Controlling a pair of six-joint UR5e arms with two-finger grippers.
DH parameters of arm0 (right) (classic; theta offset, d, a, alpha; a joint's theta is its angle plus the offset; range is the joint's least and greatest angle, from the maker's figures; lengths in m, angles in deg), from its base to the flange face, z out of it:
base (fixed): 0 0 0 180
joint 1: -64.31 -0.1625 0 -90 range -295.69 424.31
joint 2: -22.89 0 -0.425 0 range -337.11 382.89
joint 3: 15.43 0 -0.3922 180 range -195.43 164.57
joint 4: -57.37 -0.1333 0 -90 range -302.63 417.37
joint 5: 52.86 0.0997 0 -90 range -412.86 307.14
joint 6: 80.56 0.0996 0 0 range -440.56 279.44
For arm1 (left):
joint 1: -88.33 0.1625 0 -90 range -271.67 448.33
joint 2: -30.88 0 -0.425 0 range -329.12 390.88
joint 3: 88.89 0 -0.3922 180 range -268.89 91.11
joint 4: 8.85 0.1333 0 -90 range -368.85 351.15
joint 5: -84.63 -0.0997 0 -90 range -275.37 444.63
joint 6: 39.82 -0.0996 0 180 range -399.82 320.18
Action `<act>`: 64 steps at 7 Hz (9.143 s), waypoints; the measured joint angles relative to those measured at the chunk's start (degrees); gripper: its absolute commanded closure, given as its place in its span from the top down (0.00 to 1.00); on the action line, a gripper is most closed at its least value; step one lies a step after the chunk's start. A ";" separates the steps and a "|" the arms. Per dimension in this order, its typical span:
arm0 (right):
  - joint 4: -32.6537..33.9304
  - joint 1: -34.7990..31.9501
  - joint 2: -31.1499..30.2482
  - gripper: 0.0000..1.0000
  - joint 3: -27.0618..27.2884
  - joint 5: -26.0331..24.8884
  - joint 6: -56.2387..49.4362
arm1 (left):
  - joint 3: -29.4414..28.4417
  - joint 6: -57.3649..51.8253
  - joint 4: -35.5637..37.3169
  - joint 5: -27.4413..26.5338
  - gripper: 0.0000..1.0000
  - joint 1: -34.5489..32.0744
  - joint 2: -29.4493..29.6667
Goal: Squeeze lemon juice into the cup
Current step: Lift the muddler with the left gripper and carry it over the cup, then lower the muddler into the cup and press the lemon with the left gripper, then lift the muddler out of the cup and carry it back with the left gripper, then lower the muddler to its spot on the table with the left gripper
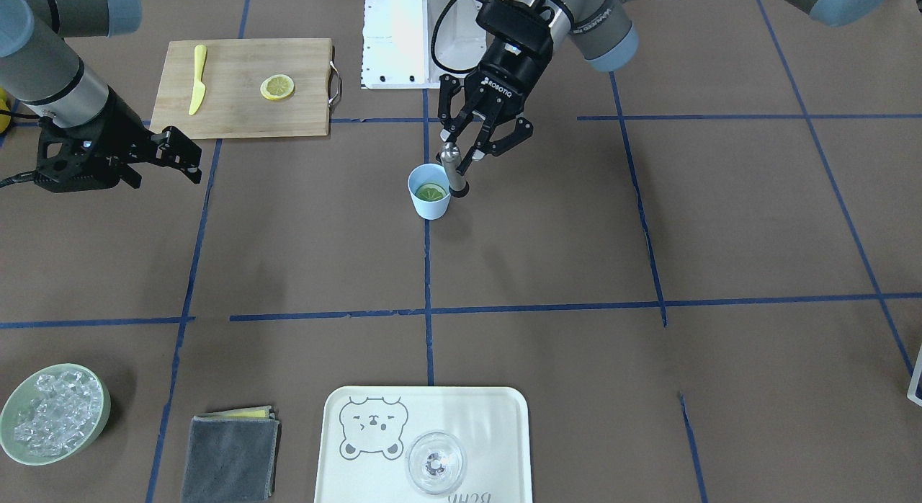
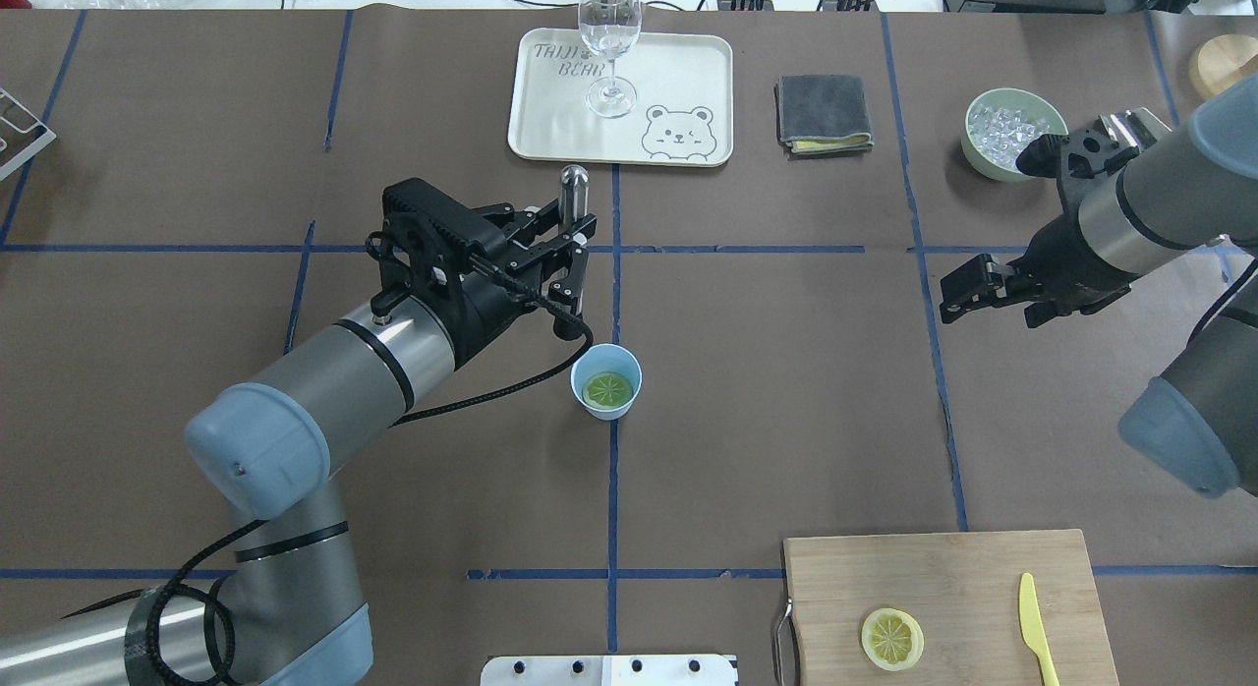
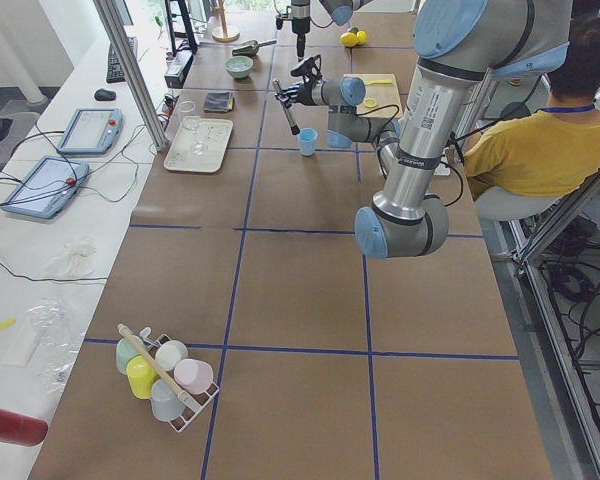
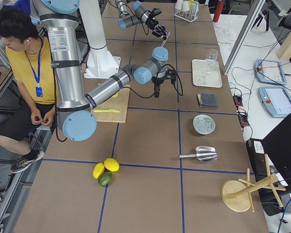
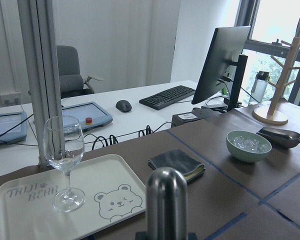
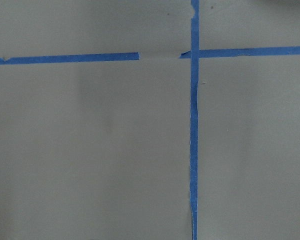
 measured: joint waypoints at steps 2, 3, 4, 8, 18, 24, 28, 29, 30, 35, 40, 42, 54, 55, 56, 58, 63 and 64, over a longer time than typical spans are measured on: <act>0.00 0.03 0.11 1.00 0.03 0.00 0.09 | -2.23 -3.97 -10.44 -2.56 0.00 1.19 -0.17; 0.00 0.03 0.18 1.00 0.03 0.00 0.10 | -2.46 -5.48 -12.77 -5.92 0.00 2.77 -0.16; 0.00 0.03 0.20 1.00 0.04 0.02 0.08 | -2.60 -7.78 -13.95 -10.38 0.00 5.50 0.12; 0.00 0.03 0.11 1.00 0.00 0.09 0.04 | -4.46 -13.77 -14.64 -15.46 0.00 9.42 1.79; 0.00 0.12 0.49 1.00 0.06 0.25 0.47 | -14.18 -13.84 -17.71 -15.35 0.00 11.63 3.63; 0.02 0.12 0.65 1.00 0.12 0.26 0.71 | -15.55 -13.84 -17.82 -15.19 0.00 11.69 3.54; 0.00 0.12 0.77 1.00 0.15 0.28 0.72 | -14.80 -13.96 -17.71 -15.06 0.00 11.96 3.64; 0.00 0.12 0.82 1.00 0.25 0.32 0.76 | -12.73 -14.97 -17.40 -14.97 0.00 11.95 3.85; 0.00 0.12 0.85 1.00 0.41 0.36 0.92 | -9.62 -16.69 -16.48 -14.97 0.00 11.86 4.30; 0.00 0.12 0.72 1.00 1.94 0.50 2.80 | 3.04 -14.27 -1.42 -15.25 0.00 4.45 3.51; -0.09 0.12 -0.04 1.00 3.54 0.35 5.69 | 3.29 -8.01 15.55 -6.47 0.00 -4.84 -6.04; -0.09 0.12 -0.21 1.00 3.94 0.35 6.12 | 3.22 -8.46 19.37 1.23 0.00 -10.86 -10.26; 0.00 -0.30 -0.72 1.00 3.37 -0.07 5.99 | -8.52 0.35 49.51 60.61 0.00 -36.21 -22.67; 0.01 -0.77 -1.12 1.00 2.78 -0.69 5.68 | -9.81 0.75 49.68 60.83 0.00 -36.21 -22.45; 0.00 -1.02 -1.38 1.00 2.52 -1.07 5.67 | -10.62 0.93 49.79 60.91 0.00 -36.12 -22.23; 0.00 -1.10 -1.62 1.00 2.50 -1.18 5.94 | -12.05 0.95 49.78 60.94 0.00 -35.91 -21.69; 0.00 -1.11 -1.75 1.00 2.52 -1.14 6.08 | -13.07 4.03 49.50 61.71 0.00 -35.15 -19.37; 0.00 -1.11 -1.75 1.00 2.49 -1.14 6.08 | -13.09 4.34 49.27 61.76 0.00 -34.99 -19.20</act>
